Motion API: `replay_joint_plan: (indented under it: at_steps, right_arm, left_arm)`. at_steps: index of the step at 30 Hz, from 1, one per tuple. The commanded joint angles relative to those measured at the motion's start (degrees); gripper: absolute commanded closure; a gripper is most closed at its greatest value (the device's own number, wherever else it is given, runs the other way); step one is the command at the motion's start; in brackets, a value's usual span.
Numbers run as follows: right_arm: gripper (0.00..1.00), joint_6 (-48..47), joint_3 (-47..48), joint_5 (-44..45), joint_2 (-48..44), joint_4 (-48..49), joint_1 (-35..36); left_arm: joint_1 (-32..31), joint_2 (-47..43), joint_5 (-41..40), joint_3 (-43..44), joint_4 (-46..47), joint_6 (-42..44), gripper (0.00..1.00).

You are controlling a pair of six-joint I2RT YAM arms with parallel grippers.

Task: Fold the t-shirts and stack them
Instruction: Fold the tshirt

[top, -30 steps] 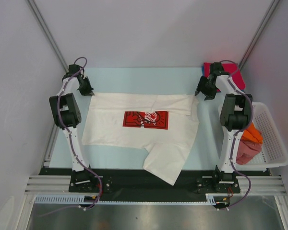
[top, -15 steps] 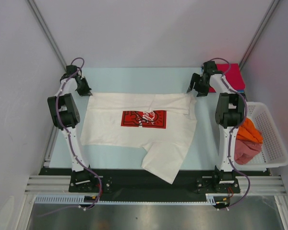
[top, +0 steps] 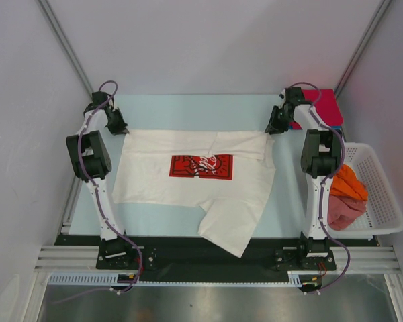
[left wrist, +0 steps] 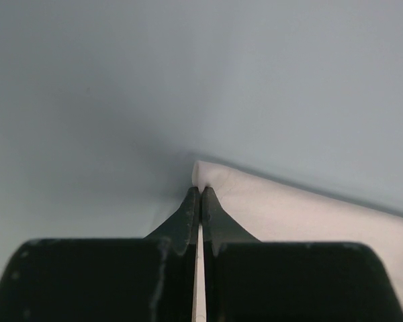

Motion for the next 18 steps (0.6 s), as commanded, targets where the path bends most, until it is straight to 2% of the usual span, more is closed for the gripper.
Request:
replay_joint_plan:
  at_steps: [1,2,3,5,12,18]
  right_arm:
    - [0.74,-1.59,-0.49,-2.47,0.83,0.72,0.17]
    - [0.79,-1.24,-0.49,-1.95,1.09,0.81,0.17]
    - [0.89,-0.72,-0.32,-1.16,1.36,1.07,0.08]
    - [0.99,0.16,-0.23,1.39,1.62,1.69,-0.01]
    - [1.00,1.05,-0.58,10.09,0.92,10.55,0.25]
    - [1.00,0.52,7.67,14.05,4.87,11.89,1.22]
  left_arm:
    - [1.99,-1.15,-2.81,-0.90,1.21,0.27,1.00]
    - [2.08,-1.15,-2.72,-0.99,1.21,0.35,1.00]
    - [2.08,-0.98,-2.63,-0.99,1.29,0.27,1.00]
    - [2.17,-0.71,-2.54,-0.99,1.21,0.09,1.00]
    - [2.96,1.04,-0.79,-0.38,2.70,-4.64,1.00]
    - [3.13,4.29,1.93,3.31,3.84,-10.62,1.00]
